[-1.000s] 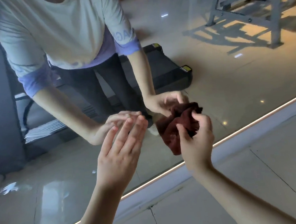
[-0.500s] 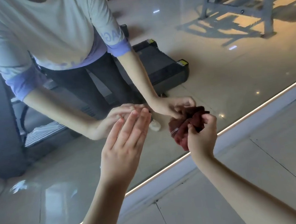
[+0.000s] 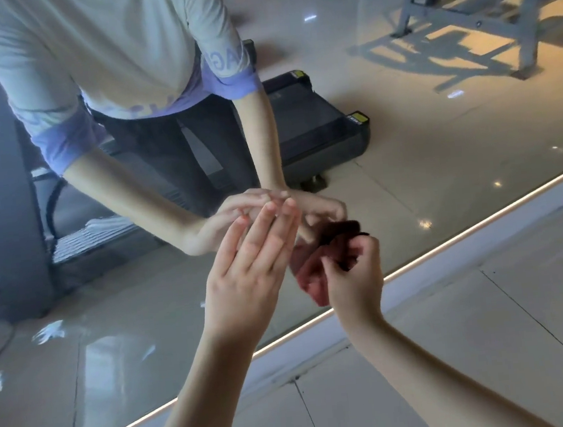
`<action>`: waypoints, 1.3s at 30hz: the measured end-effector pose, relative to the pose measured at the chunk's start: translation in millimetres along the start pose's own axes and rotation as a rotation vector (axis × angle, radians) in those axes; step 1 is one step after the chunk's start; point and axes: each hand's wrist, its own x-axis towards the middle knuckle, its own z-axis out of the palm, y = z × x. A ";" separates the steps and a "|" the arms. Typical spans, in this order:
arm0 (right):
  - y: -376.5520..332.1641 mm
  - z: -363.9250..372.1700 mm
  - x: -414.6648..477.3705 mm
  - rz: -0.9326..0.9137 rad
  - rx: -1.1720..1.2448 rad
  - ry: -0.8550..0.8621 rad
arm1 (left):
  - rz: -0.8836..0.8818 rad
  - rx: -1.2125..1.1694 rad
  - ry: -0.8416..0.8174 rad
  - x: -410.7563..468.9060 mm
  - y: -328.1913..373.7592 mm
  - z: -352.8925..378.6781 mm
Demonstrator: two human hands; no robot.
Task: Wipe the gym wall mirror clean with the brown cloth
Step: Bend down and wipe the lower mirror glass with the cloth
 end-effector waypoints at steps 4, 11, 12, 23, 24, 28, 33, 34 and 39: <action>1.6 -9.6 12.5 -0.015 -0.038 0.036 | 0.007 0.018 -0.005 -0.9 -1.5 -1.0; -11.0 2.3 -11.0 -0.118 -0.050 -0.049 | -0.054 0.055 -0.035 -16.0 -15.1 -17.2; -18.1 2.0 -14.6 -0.201 -0.066 -0.093 | -0.075 0.062 -0.035 -18.1 -16.3 -19.3; -40.6 15.1 -33.5 -0.512 -0.046 -0.121 | -0.109 0.080 -0.051 -27.3 -31.5 -34.9; -43.3 12.3 -27.1 -0.592 -0.078 -0.094 | -0.105 0.076 -0.055 -28.1 -32.4 -35.9; -54.6 5.9 -10.6 -0.513 -0.025 0.194 | -0.147 0.087 -0.052 -32.4 -38.6 -41.8; -41.4 23.7 -47.3 -0.641 -0.115 -0.135 | -0.186 0.103 -0.010 -34.2 -44.0 -42.9; -43.6 22.5 -42.7 -0.657 -0.106 -0.111 | -0.189 0.104 -0.007 -34.8 -43.8 -42.6; -55.9 21.0 -26.4 -0.630 -0.013 0.162 | -0.189 0.101 -0.017 -37.0 -43.5 -41.5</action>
